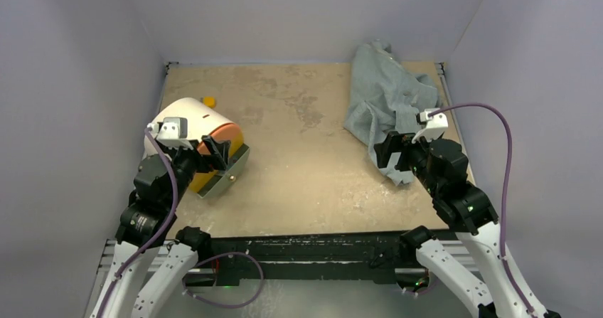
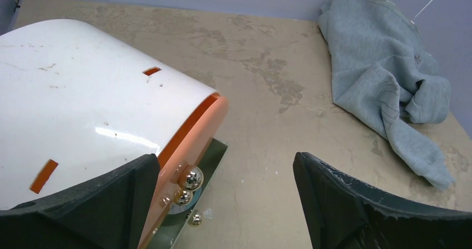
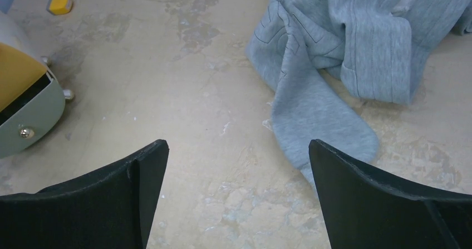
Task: Zip up the jacket
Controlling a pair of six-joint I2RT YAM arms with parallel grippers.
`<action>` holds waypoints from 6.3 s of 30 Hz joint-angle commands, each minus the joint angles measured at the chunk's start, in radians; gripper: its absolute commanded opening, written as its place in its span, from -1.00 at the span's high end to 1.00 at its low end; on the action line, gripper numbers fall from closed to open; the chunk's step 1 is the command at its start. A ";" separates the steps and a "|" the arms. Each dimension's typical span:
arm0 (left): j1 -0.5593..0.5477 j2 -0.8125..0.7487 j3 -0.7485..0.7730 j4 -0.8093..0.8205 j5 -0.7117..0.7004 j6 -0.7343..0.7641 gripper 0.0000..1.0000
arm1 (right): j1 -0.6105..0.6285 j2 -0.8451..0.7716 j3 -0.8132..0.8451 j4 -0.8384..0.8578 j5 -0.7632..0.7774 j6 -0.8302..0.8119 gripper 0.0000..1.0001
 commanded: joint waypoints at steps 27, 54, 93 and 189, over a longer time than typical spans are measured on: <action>-0.004 0.170 0.271 -0.174 -0.118 -0.042 -0.89 | 0.002 0.098 0.093 -0.086 0.112 0.066 -0.98; -0.004 -0.168 -0.014 0.039 -0.084 0.017 -1.00 | -0.316 1.395 1.067 -0.043 0.032 -0.137 -0.98; -0.004 -0.110 -0.010 0.020 -0.117 0.031 -1.00 | -0.091 0.604 0.518 0.357 -0.262 0.143 1.00; -0.004 -0.068 -0.016 0.017 -0.155 0.013 -1.00 | 0.103 0.773 0.237 1.044 -0.359 -0.950 0.00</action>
